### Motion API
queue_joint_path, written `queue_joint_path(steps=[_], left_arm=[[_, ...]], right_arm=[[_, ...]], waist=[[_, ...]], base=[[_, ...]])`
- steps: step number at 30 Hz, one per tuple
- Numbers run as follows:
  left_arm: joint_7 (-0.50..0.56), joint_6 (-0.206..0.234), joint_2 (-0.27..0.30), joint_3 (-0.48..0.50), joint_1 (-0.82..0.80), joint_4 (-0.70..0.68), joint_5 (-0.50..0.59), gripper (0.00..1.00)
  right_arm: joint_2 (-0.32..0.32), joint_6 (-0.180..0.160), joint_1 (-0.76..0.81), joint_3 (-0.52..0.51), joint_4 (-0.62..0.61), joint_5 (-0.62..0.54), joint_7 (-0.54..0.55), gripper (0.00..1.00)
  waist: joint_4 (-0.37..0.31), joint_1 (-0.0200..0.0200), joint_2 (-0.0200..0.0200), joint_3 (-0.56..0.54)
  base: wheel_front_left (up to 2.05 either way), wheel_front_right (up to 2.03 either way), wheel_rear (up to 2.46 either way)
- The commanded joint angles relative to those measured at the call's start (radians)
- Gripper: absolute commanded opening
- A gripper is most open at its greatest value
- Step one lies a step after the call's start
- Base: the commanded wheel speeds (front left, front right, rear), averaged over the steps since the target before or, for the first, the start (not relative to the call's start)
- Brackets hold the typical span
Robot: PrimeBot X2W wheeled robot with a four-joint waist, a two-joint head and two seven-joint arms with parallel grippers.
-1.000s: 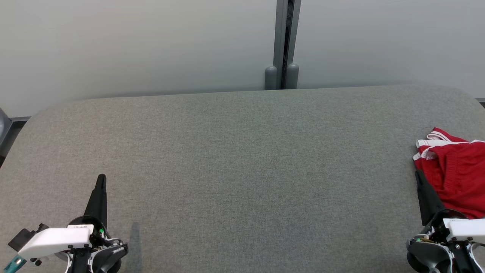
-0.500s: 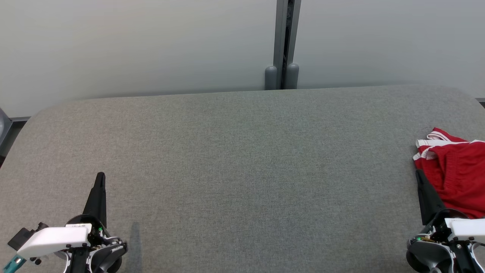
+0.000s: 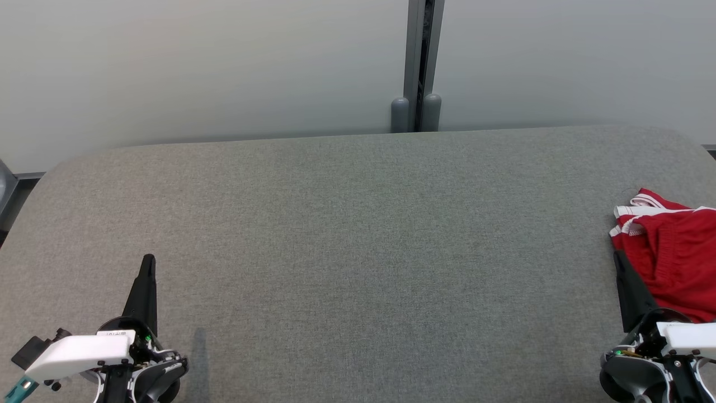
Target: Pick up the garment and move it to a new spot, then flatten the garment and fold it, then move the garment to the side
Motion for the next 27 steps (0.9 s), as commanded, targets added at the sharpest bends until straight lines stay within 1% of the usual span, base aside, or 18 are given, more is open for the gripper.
queue_joint_path(steps=[1, 27], left_arm=[[0.003, -0.003, 0.006, 0.004, -0.014, -0.003, -0.001, 0.0], [0.003, -0.003, 0.006, 0.004, -0.014, -0.003, -0.001, 0.0]], right_arm=[[-0.009, 0.0, 0.009, -0.001, -0.004, 0.002, 0.004, 0.0], [-0.009, 0.0, 0.009, -0.001, -0.004, 0.003, 0.004, 0.0]], waist=[[0.0, 0.0, 0.0, 0.0], [0.0, 0.0, 0.0, 0.0]], base=[[0.0, 0.0, 0.0], [0.0, 0.0, 0.0]])
